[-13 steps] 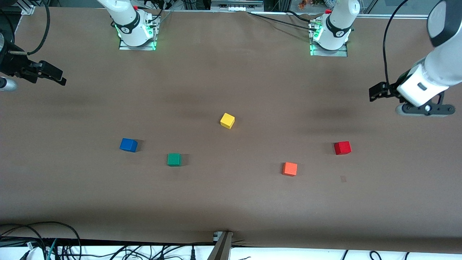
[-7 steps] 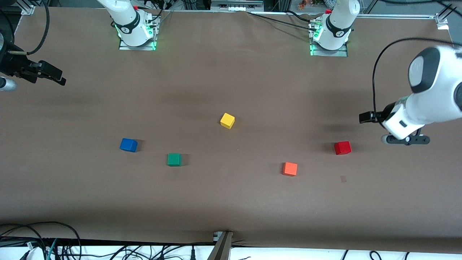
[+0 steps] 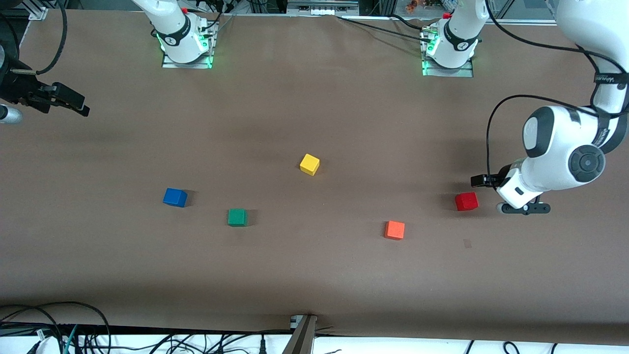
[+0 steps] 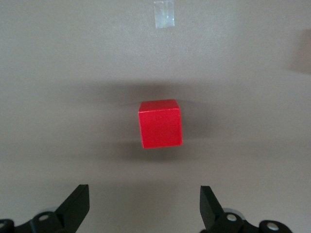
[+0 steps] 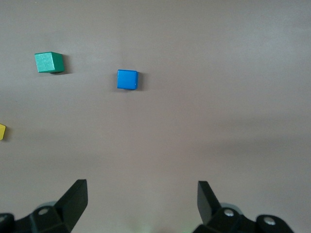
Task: Pass red block to right arm, stack on blue
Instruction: 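Move the left gripper down toward the red cube, then close the left gripper on the red cube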
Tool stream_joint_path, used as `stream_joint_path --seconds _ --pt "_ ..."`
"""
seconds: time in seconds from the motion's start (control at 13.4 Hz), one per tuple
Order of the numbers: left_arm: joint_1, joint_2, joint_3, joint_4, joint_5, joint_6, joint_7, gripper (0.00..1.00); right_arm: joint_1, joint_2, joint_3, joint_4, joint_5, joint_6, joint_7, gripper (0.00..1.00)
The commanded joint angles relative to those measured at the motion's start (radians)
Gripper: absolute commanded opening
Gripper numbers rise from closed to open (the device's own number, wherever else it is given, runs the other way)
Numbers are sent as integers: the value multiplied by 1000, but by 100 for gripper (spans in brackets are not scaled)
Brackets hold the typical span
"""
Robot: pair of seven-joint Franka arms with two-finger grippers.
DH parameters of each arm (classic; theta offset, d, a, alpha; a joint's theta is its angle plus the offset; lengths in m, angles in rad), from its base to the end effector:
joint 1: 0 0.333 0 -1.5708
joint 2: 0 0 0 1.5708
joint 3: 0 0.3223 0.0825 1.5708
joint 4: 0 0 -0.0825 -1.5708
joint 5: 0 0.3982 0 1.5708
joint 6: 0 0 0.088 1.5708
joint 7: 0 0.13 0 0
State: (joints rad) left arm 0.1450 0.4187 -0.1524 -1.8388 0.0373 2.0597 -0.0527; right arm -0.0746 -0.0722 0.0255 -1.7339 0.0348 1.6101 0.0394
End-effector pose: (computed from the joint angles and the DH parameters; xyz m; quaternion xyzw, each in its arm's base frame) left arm 0.6277 0.0019 0.2632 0.9951 0.0157 -0.0965 0.0129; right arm 0.5439 -0.0219 0.5721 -0.9985 0.0454 0.0257 0.0166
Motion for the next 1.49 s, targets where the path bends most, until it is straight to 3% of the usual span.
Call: stream_joint_path --seconds 0.0,0.45,0.67,0.75,0.82,0.97,1.05,1.27,1.42 --pt "4 34 -7 -2 23 49 -10 100 1 8 -3 22 13 -18 11 100" --pt "-1 158 -6 10 23 212 -65 100 1 9 -3 22 13 -18 10 100" --pt "5 172 -6 12 24 224 -65 100 1 8 -3 22 13 -18 11 100" --pt "5 173 -6 10 24 224 -64 96 1 8 -3 22 13 -18 11 100" --pt "5 173 -6 10 24 224 -64 78 1 8 -3 22 13 -18 11 100" --pt "5 172 -6 12 26 223 -49 32 1 9 -3 22 13 -18 11 100" --pt "2 170 -6 12 33 217 -29 2 1 9 -3 22 13 -18 11 100" --pt "-7 160 -10 26 56 194 -15 0 1 9 -3 22 13 -18 11 100" --pt "4 158 -21 81 53 85 104 0 1 9 -3 22 13 -18 11 100"
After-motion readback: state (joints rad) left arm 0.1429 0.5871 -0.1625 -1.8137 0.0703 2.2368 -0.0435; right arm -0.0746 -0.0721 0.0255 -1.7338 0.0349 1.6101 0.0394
